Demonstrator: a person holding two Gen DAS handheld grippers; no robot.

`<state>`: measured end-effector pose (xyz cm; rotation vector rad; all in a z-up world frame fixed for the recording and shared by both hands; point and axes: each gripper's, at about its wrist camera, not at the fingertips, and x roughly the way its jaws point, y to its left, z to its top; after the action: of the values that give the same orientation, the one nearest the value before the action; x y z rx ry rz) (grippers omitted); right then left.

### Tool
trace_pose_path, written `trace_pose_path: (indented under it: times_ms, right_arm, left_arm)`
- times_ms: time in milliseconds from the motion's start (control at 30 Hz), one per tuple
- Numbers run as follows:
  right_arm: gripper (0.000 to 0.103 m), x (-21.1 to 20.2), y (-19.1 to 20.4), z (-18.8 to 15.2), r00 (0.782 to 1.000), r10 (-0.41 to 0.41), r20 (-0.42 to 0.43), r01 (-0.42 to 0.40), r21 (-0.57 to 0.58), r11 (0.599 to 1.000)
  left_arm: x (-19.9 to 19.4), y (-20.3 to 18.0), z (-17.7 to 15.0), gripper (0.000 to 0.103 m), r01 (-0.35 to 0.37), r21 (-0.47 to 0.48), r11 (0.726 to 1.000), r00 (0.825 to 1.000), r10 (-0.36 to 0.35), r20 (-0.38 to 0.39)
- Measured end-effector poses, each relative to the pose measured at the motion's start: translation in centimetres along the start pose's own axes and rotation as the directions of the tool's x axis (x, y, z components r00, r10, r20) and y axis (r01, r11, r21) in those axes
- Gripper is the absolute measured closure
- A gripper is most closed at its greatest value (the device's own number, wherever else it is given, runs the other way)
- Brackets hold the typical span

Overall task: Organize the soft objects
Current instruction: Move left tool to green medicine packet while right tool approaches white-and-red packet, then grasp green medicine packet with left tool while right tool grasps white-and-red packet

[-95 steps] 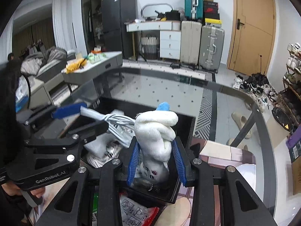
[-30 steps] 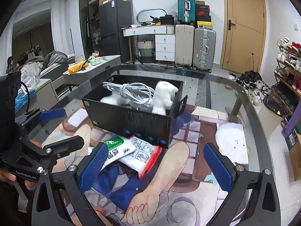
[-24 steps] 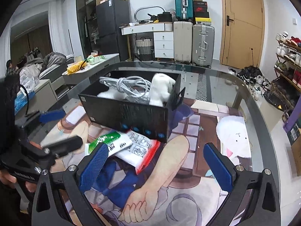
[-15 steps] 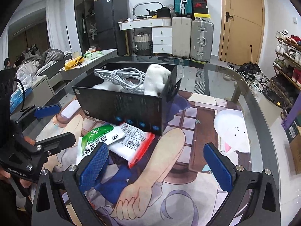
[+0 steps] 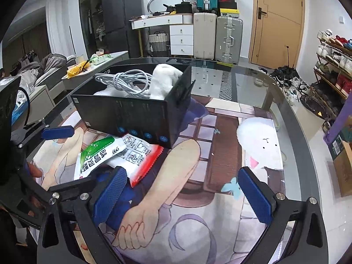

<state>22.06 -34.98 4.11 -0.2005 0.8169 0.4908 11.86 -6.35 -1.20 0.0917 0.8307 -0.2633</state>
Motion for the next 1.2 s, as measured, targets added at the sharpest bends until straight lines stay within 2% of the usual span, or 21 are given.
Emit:
trace_pose_path:
  times_ms: [333,533,567,600,633,700,767,933,1200]
  right_arm:
    - [0.001,0.2,-0.9,-0.2,1.000,-0.010,-0.017,0.010,0.016,1.000]
    - [0.001,0.4,-0.9,-0.4,1.000,-0.004,-0.021,0.005,0.021,1.000]
    - [0.001,0.4,-0.9,-0.4,1.000,-0.003,-0.022,0.004,0.020,1.000]
    - [0.001,0.5,-0.8,-0.4,1.000,-0.003,-0.023,0.003,0.019,1.000]
    - [0.001,0.6,-0.8,-0.4,1.000,-0.002,-0.024,0.002,0.018,1.000]
    - [0.001,0.7,-0.7,-0.4,1.000,-0.001,-0.026,0.001,0.017,1.000]
    - [0.001,0.7,-0.6,-0.4,1.000,0.001,-0.027,-0.001,0.014,1.000]
    - [0.001,0.9,-0.3,-0.4,0.999,0.009,-0.031,-0.009,0.010,1.000]
    - [0.001,1.0,0.6,-0.5,0.998,0.036,-0.042,-0.036,0.004,0.999]
  left_arm:
    - [2.1,1.1,0.4,0.002,0.058,-0.067,0.996,0.995,-0.063,-0.076]
    - [2.1,1.5,0.6,0.015,0.076,-0.080,0.994,0.994,-0.082,-0.069]
    - [2.0,1.4,0.5,0.021,0.072,-0.075,0.995,0.995,-0.077,-0.067]
    - [1.9,1.4,0.5,0.031,0.069,-0.070,0.995,0.995,-0.073,-0.064]
    - [1.8,1.3,0.5,0.035,0.072,-0.065,0.995,0.995,-0.076,-0.059]
    - [1.6,1.3,0.6,0.057,0.091,-0.056,0.994,0.994,-0.094,-0.053]
    - [1.3,1.0,0.4,0.062,0.095,-0.031,0.995,0.994,-0.096,-0.054]
    - [0.5,1.2,0.0,0.067,0.066,-0.031,0.997,0.997,-0.067,-0.041]
    - [-1.2,3.8,-1.6,0.067,-0.016,-0.127,0.992,1.000,0.015,-0.007]
